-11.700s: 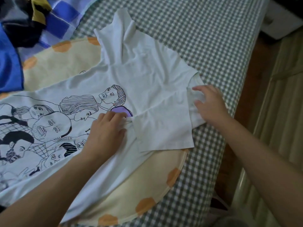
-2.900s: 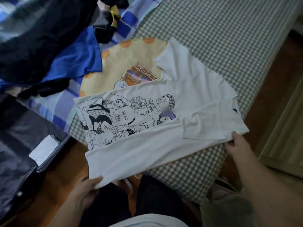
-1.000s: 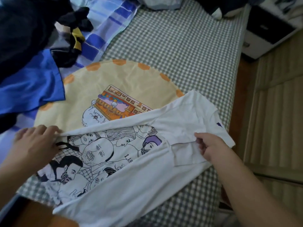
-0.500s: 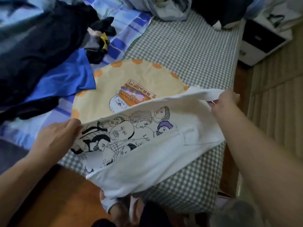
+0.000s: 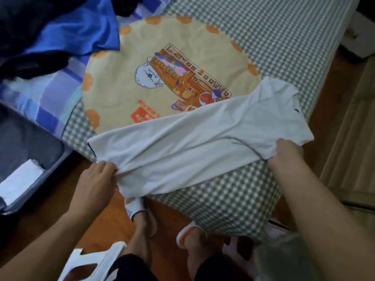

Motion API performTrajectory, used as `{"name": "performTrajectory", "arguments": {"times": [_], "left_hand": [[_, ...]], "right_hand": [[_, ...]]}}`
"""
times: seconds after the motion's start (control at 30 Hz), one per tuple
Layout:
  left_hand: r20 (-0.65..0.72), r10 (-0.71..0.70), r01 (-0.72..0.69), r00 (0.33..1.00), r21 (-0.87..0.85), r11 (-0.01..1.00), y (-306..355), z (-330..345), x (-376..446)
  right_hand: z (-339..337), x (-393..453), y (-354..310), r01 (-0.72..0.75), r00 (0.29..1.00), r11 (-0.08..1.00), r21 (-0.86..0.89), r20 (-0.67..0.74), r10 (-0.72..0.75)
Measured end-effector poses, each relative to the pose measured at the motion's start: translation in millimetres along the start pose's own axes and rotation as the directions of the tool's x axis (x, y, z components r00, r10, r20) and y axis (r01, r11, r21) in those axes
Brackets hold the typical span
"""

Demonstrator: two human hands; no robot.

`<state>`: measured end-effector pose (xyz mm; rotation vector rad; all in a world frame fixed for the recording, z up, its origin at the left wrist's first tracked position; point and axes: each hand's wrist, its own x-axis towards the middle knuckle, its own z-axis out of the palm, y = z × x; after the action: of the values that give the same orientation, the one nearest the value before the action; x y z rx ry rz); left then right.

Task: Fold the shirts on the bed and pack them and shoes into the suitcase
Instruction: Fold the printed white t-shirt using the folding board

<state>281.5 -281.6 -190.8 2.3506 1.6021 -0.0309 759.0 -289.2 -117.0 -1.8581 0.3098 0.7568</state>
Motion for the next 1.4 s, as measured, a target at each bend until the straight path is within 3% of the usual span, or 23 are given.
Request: {"name": "performTrajectory", "arguments": {"times": [0.13,0.3,0.5,0.63,0.7,0.83,0.97,1.07,1.27,1.4], "left_hand": [[-0.158,-0.114,0.104,0.981,-0.072,0.992,15,-32,-18],[-0.278,-0.149,0.144,0.949,-0.038,0.989,37,-64,-57],[-0.046,-0.17,0.173,0.984,0.073,0.982,44,8,-67],[0.187,-0.228,0.21,0.955,0.114,0.971,51,46,-55],[0.207,-0.2,0.184,0.958,0.094,0.978,58,42,-47],[0.032,-0.052,0.052,0.998,-0.004,0.999,69,16,-38],[0.053,0.185,-0.185,0.981,-0.011,0.983,78,16,-25],[0.045,0.224,-0.224,0.973,-0.004,0.974,70,24,-20],[-0.023,0.162,-0.164,0.986,-0.118,0.979,50,24,-33],[-0.076,0.192,-0.2,0.978,-0.115,0.973,46,12,-51]], "right_hand": [[-10,-18,-41,0.26,0.966,0.965,-0.019,-0.008,-0.26],[-52,-58,-60,0.279,0.953,0.956,0.094,0.098,-0.288],[-84,-18,21,0.161,0.987,0.986,0.038,0.004,-0.162],[-89,16,48,0.007,1.0,1.0,0.023,-0.012,-0.006],[-92,24,47,-0.028,1.0,0.998,0.052,0.015,0.027],[-97,28,40,-0.048,0.998,0.99,0.131,0.046,0.043],[-93,-22,16,0.198,0.979,0.97,0.143,0.019,-0.203],[-97,-47,11,0.315,0.948,0.934,0.166,-0.014,-0.317],[-92,-30,24,0.207,0.977,0.961,0.186,0.008,-0.212],[-89,-19,16,0.197,0.979,0.944,0.264,-0.004,-0.203]]}}
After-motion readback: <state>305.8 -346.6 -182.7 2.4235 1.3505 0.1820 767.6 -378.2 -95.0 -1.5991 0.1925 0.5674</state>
